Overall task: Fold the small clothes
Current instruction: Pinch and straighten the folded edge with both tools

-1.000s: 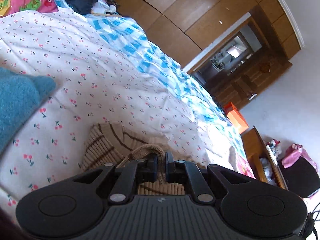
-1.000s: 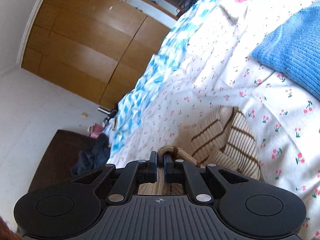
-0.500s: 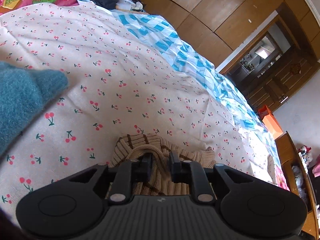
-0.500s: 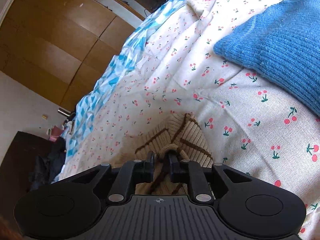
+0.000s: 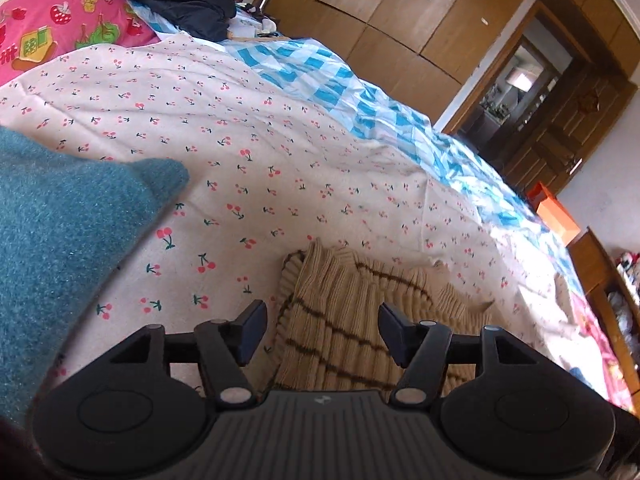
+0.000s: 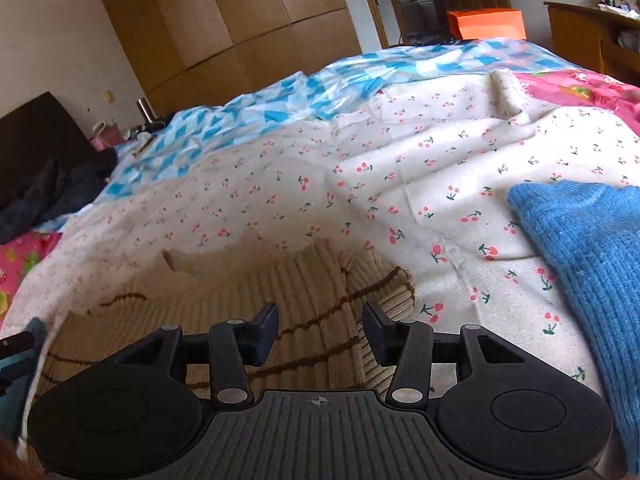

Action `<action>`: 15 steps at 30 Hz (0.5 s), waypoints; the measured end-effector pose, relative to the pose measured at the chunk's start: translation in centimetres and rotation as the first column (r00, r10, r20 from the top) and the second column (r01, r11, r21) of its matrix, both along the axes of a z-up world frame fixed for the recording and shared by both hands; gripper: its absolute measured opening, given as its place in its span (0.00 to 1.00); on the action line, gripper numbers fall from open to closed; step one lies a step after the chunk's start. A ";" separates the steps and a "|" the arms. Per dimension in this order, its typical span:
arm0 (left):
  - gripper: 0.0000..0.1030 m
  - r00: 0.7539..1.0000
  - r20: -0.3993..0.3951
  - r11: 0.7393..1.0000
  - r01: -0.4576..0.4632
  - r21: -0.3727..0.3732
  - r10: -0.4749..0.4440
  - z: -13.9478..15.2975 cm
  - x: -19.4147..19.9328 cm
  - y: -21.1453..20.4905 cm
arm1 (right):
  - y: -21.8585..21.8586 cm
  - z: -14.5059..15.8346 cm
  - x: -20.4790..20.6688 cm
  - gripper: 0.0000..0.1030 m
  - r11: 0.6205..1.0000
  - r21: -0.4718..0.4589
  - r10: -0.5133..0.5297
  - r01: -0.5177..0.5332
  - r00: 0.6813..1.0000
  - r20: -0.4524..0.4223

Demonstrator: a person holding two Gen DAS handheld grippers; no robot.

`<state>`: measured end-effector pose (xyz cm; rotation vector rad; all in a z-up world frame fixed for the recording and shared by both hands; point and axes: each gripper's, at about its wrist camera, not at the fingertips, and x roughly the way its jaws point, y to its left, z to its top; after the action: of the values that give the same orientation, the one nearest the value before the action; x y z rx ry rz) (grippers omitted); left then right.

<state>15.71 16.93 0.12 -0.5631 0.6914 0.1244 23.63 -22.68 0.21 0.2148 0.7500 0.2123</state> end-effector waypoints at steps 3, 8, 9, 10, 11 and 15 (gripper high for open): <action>0.63 0.999 -0.030 1.000 0.027 0.015 -0.027 -0.9 1.0 -0.1 | 0.6 -0.7 1.1 0.43 1.000 -0.022 0.008 -0.009 0.999 -0.037; 0.63 0.997 -0.045 0.997 0.068 0.036 -0.066 -1.6 3.2 -0.4 | 0.5 -0.9 2.2 0.42 0.999 -0.024 0.027 -0.028 0.998 -0.060; 0.60 0.996 -0.054 0.996 0.069 0.055 -0.066 -1.8 3.6 -0.5 | 0.5 -0.9 2.3 0.42 0.999 -0.030 0.029 -0.031 0.998 -0.062; 0.56 0.996 -0.061 0.995 0.072 0.072 -0.068 -1.9 3.9 -0.7 | 0.5 -1.0 2.4 0.41 0.999 -0.041 0.030 -0.033 0.998 -0.060; 0.50 0.995 -0.072 0.993 0.074 0.087 -0.068 -2.0 4.3 -0.8 | 0.5 -0.9 2.6 0.39 0.998 -0.046 0.031 -0.033 0.998 -0.059; 0.29 0.994 -0.081 0.991 0.082 0.102 -0.074 -1.8 4.5 -1.1 | -0.5 -0.9 3.0 0.10 1.000 -0.012 -0.007 0.006 0.997 -0.074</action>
<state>20.26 15.87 -1.64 -0.4315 0.7765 0.1089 26.59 -23.14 -0.70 0.2148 0.8242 0.1943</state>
